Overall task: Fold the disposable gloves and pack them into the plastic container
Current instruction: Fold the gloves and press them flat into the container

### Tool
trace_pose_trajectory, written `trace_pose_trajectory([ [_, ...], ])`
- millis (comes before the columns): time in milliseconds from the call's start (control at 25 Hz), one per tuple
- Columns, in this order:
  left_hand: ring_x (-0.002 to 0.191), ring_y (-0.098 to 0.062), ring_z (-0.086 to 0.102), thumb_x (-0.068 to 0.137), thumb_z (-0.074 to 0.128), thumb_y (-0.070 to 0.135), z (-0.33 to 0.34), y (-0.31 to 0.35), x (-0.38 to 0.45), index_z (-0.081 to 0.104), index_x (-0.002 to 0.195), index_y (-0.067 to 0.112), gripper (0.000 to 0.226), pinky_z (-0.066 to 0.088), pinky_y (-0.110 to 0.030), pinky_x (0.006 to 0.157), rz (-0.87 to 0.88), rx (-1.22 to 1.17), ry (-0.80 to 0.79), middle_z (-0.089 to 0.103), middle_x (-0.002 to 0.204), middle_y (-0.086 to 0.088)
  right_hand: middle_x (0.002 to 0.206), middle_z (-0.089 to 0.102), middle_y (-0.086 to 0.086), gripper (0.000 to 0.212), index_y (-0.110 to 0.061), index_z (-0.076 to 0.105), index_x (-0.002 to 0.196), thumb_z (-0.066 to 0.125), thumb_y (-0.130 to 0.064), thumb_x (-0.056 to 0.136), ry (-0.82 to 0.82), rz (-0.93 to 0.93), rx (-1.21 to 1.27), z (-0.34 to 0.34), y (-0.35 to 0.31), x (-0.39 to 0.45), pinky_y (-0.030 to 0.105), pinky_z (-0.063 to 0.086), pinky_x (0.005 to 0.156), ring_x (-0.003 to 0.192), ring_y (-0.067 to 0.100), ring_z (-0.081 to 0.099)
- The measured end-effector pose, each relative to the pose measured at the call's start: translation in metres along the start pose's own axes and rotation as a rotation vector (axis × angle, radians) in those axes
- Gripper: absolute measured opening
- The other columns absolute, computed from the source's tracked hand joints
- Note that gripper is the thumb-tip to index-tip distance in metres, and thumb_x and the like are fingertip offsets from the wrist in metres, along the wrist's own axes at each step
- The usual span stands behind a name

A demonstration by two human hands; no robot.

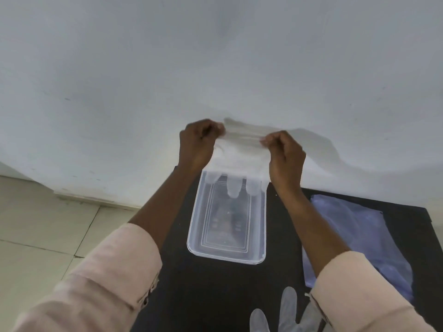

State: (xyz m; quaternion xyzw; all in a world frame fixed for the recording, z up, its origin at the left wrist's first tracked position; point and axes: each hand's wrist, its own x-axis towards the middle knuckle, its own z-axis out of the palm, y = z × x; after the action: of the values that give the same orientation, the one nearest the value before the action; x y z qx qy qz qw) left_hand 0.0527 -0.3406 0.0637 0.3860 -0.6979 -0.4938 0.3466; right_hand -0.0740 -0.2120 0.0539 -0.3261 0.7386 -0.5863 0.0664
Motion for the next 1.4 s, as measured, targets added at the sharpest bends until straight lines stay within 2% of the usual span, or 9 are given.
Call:
trace_pose_trajectory([
  [80, 0.078, -0.018, 0.069, 0.091, 0.062, 0.022, -0.005, 0.022, -0.007, 0.077, 0.085, 0.011, 0.019, 0.05, -0.027, 0.075, 0.094, -0.072, 0.042, 0.077, 0.083, -0.002, 0.078, 0.071, 0.016, 0.018, -0.002, 0.063, 0.082, 0.053, -0.011, 0.093, 0.07, -0.08, 0.011, -0.009, -0.019, -0.002, 0.03, 0.045, 0.065, 0.074, 0.031, 0.063],
  [160, 0.068, -0.025, 0.061, 0.094, 0.062, 0.024, -0.013, 0.03, -0.027, 0.075, 0.088, 0.008, 0.022, 0.043, -0.027, 0.066, 0.193, -0.102, 0.06, 0.075, 0.081, -0.007, 0.082, 0.072, 0.011, 0.018, -0.003, 0.065, 0.085, 0.053, -0.012, 0.096, 0.13, -0.167, 0.028, -0.02, -0.032, -0.019, 0.025, 0.044, 0.064, 0.073, 0.017, 0.063],
  [240, 0.064, -0.011, 0.056, 0.095, 0.062, 0.023, -0.018, 0.016, -0.054, 0.074, 0.088, 0.007, 0.022, 0.041, -0.026, 0.063, 0.219, -0.089, 0.012, 0.073, 0.081, -0.009, 0.086, 0.071, 0.005, 0.017, -0.005, 0.067, 0.09, 0.053, -0.012, 0.096, 0.105, -0.212, 0.001, -0.024, -0.023, -0.046, 0.018, 0.043, 0.064, 0.074, 0.009, 0.062],
  [360, 0.093, -0.006, 0.066, 0.092, 0.065, 0.025, -0.017, -0.044, -0.082, 0.076, 0.09, 0.012, 0.017, 0.052, -0.038, 0.083, 0.173, 0.065, -0.136, 0.075, 0.092, 0.003, 0.097, 0.071, -0.002, 0.022, -0.008, 0.069, 0.099, 0.052, -0.02, 0.095, -0.069, -0.195, -0.129, -0.021, 0.029, -0.085, 0.032, 0.054, 0.079, 0.088, 0.014, 0.067],
  [520, 0.127, -0.027, 0.05, 0.09, 0.057, 0.041, -0.011, -0.112, -0.103, 0.077, 0.08, 0.025, 0.027, 0.04, -0.058, 0.101, 0.34, 0.65, -0.257, 0.065, 0.127, -0.003, 0.129, 0.061, 0.007, 0.021, -0.018, 0.07, 0.088, 0.053, -0.029, 0.091, -0.229, -0.151, -0.5, -0.016, 0.086, -0.117, 0.05, 0.038, 0.106, 0.127, 0.027, 0.05],
  [640, 0.14, -0.034, 0.034, 0.088, 0.057, 0.046, -0.01, -0.125, -0.115, 0.076, 0.073, 0.034, 0.027, 0.024, -0.062, 0.112, 0.262, 0.811, -0.296, 0.051, 0.145, -0.008, 0.146, 0.044, 0.009, 0.018, -0.025, 0.07, 0.085, 0.055, -0.034, 0.089, -0.269, -0.015, -0.652, -0.016, 0.096, -0.131, 0.046, 0.022, 0.111, 0.141, 0.03, 0.031],
  [840, 0.146, -0.038, 0.021, 0.086, 0.054, 0.054, -0.01, -0.132, -0.128, 0.073, 0.07, 0.037, 0.031, 0.01, -0.066, 0.113, 0.23, 0.865, -0.327, 0.037, 0.155, -0.011, 0.149, 0.041, 0.013, 0.007, -0.025, 0.071, 0.083, 0.067, -0.03, 0.086, -0.317, 0.069, -0.717, -0.011, 0.102, -0.143, 0.051, 0.02, 0.112, 0.141, 0.037, 0.029],
  [1120, 0.149, -0.03, -0.013, 0.083, 0.018, 0.069, -0.011, -0.128, -0.137, 0.065, 0.12, 0.033, 0.07, -0.007, -0.055, 0.115, 0.077, 1.118, -0.393, 0.0, 0.165, -0.004, 0.158, 0.024, 0.008, 0.009, -0.027, 0.07, 0.076, 0.069, -0.03, 0.084, -0.358, 0.154, -0.747, -0.009, 0.095, -0.153, 0.051, 0.01, 0.114, 0.147, 0.035, 0.011],
  [1400, 0.144, -0.035, -0.029, 0.093, 0.049, 0.051, -0.008, -0.103, -0.146, 0.07, 0.093, 0.035, 0.027, -0.01, -0.061, 0.114, -0.074, 1.265, -0.516, -0.022, 0.162, -0.007, 0.161, 0.014, 0.005, 0.014, -0.028, 0.069, 0.073, 0.067, -0.036, 0.085, -0.422, 0.133, -0.798, -0.008, 0.094, -0.155, 0.05, -0.002, 0.113, 0.148, 0.035, 0.0],
])
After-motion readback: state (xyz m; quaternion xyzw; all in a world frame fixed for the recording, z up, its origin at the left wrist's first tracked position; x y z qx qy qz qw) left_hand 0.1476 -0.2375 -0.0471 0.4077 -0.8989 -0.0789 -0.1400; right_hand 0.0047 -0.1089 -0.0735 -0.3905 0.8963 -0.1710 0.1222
